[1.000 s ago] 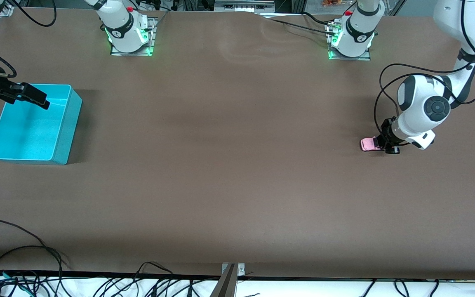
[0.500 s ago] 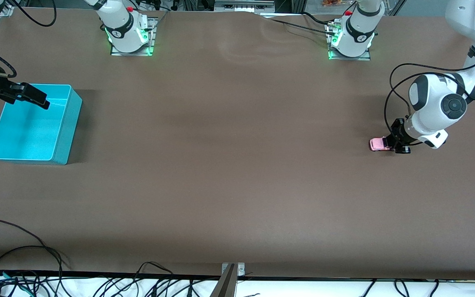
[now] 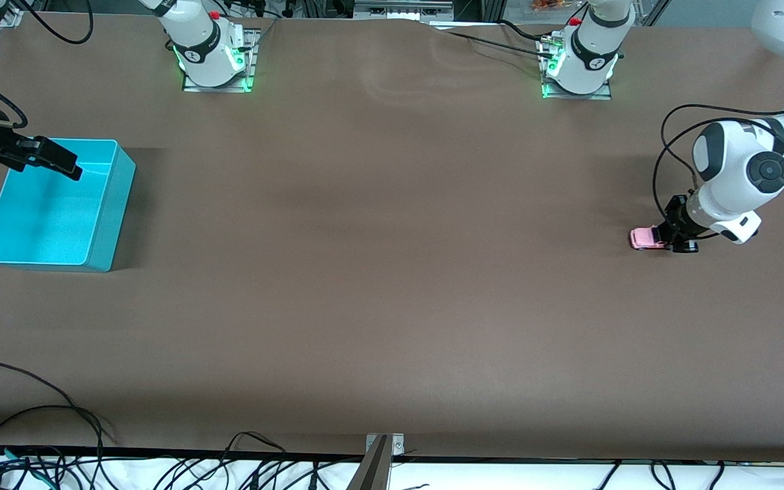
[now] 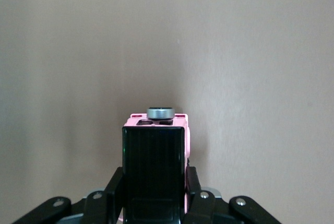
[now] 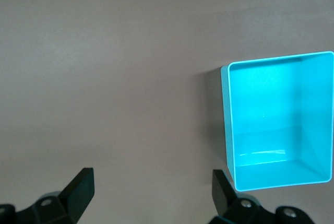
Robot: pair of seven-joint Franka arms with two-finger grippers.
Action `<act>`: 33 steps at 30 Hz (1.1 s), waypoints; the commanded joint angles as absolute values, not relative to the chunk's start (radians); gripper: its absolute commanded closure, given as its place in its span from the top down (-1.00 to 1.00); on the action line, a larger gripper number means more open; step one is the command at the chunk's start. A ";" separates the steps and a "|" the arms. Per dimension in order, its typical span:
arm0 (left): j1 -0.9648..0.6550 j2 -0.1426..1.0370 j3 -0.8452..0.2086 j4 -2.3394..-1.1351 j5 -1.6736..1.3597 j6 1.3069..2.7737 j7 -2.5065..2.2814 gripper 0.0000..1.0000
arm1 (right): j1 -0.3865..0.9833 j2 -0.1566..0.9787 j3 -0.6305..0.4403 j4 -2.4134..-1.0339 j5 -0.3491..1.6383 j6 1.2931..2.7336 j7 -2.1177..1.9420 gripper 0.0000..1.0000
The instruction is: Wind and store pink jeep toy
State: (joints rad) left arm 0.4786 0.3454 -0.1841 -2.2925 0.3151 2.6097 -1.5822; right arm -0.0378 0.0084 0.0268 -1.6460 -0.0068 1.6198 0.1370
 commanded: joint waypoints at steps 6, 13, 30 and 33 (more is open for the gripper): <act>0.540 0.462 -0.190 -2.232 0.357 2.668 -1.517 -0.66 | -0.038 0.017 0.029 -1.620 -0.017 1.598 0.123 1.00; 0.569 0.471 -0.190 -2.215 0.356 2.668 -1.459 -0.66 | -0.038 0.017 0.029 -1.620 -0.017 1.598 0.123 1.00; 0.641 0.498 -0.186 -2.180 0.354 2.668 -1.347 -0.66 | -0.038 0.017 0.029 -1.620 -0.017 1.598 0.123 1.00; 0.653 0.517 -0.186 -2.161 0.354 2.668 -1.333 -0.66 | -0.038 0.017 0.029 -1.620 -0.017 1.598 0.123 1.00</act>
State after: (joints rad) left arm 0.6222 0.3957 -0.1837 -2.2182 0.3182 2.6263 -1.3655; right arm -0.0377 0.0084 0.0268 -1.6460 -0.0068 1.6198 0.1370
